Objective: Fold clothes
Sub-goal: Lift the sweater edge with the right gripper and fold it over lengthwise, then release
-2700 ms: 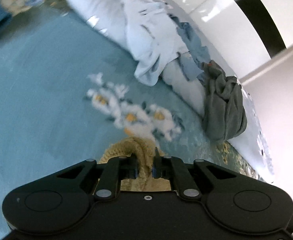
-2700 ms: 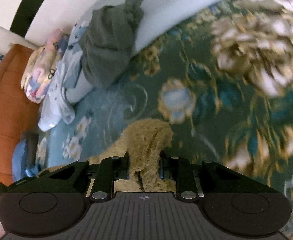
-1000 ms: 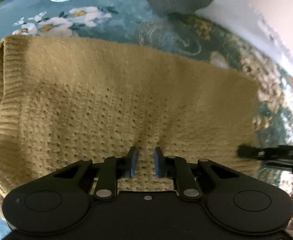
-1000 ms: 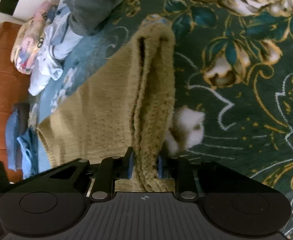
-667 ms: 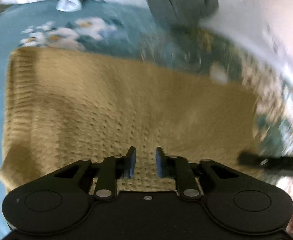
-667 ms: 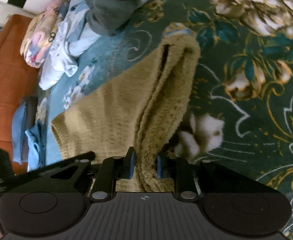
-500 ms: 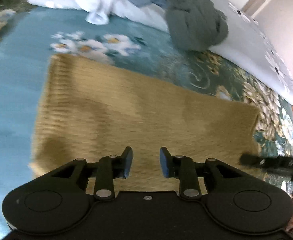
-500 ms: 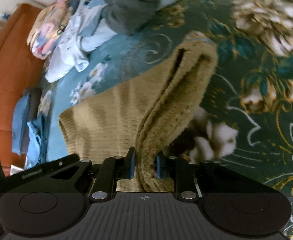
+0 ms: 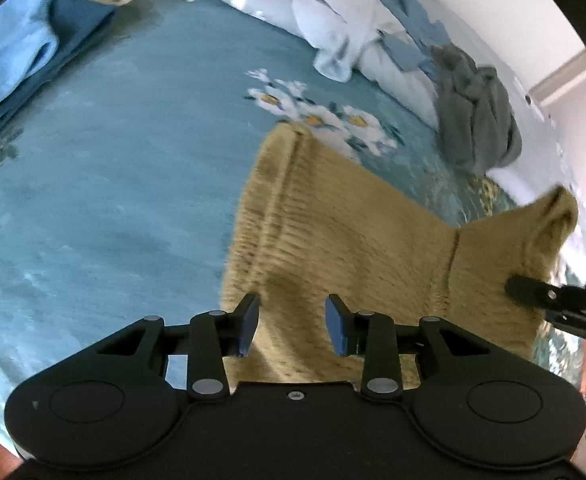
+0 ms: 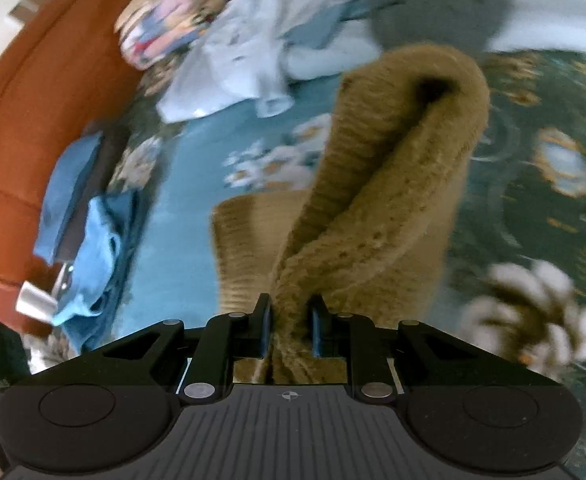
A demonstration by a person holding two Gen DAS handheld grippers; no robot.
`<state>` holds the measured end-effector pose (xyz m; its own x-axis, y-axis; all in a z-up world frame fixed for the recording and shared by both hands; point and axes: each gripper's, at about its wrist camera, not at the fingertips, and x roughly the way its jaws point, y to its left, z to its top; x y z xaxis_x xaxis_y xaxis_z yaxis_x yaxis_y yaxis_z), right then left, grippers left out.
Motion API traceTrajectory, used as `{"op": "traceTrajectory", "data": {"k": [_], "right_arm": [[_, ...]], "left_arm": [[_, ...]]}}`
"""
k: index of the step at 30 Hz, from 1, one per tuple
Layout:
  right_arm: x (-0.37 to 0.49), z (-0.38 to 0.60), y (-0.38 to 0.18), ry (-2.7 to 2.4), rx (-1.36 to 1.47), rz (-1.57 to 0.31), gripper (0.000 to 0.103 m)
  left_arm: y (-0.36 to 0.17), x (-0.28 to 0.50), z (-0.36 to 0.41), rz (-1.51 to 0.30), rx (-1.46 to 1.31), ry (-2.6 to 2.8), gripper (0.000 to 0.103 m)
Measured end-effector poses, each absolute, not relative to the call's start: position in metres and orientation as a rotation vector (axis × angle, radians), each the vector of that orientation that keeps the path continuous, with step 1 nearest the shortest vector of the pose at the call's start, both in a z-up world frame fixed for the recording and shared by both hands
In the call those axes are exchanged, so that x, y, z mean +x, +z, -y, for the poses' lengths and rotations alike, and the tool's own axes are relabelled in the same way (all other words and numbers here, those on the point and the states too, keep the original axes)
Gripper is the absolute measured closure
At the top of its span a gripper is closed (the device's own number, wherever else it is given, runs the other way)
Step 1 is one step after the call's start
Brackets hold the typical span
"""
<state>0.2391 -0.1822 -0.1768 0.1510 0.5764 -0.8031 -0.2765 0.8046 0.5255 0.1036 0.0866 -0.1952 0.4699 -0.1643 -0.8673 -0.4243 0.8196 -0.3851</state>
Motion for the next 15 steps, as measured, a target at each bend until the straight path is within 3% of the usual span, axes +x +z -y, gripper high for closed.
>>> {"op": "traceTrajectory", "data": {"k": [8, 15], "right_arm": [[0.241, 0.065, -0.208, 0.708, 0.106, -1.375, 0.087], [0.238, 0.017, -0.244, 0.702, -0.075, -1.442, 0.090]], "left_arm": [[-0.212, 0.089, -0.135, -1.079, -0.715, 0.174, 0.063], [-0.227, 0.084, -0.155, -1.074, -0.783, 0.143, 0.057]]}}
